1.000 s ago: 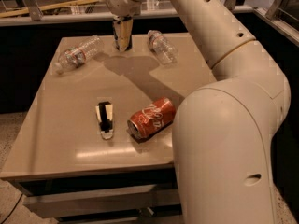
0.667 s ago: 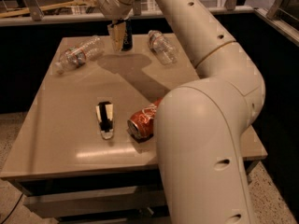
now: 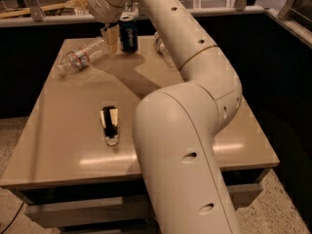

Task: Pick blue plastic bottle from top drawer and place on counter

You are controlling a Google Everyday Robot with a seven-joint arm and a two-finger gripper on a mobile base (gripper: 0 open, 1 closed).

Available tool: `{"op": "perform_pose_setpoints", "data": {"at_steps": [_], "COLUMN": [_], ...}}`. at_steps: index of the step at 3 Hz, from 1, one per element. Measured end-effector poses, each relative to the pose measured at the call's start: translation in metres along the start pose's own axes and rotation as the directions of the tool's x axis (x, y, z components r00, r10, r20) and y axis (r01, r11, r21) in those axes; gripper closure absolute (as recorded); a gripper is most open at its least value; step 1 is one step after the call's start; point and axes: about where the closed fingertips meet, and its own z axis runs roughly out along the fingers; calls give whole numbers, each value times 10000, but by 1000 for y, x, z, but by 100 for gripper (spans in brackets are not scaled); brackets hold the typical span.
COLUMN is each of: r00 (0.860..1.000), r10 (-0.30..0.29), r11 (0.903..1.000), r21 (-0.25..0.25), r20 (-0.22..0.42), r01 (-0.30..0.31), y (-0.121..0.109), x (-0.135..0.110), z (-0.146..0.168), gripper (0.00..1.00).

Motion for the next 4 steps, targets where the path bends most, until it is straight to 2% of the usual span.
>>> {"op": "perform_pose_setpoints", "data": {"at_steps": [2, 3, 4], "r00": [9999, 9995, 9984], "r10": [-71, -245, -474], "r11": [9997, 9956, 9876], "r21": [-225, -905, -1513], "r20": [75, -201, -323], "r01": [73, 226, 419], "y": [-6, 0, 5], "x": [4, 5, 2], "z": [21, 30, 35], "gripper": [0, 0, 0]}}
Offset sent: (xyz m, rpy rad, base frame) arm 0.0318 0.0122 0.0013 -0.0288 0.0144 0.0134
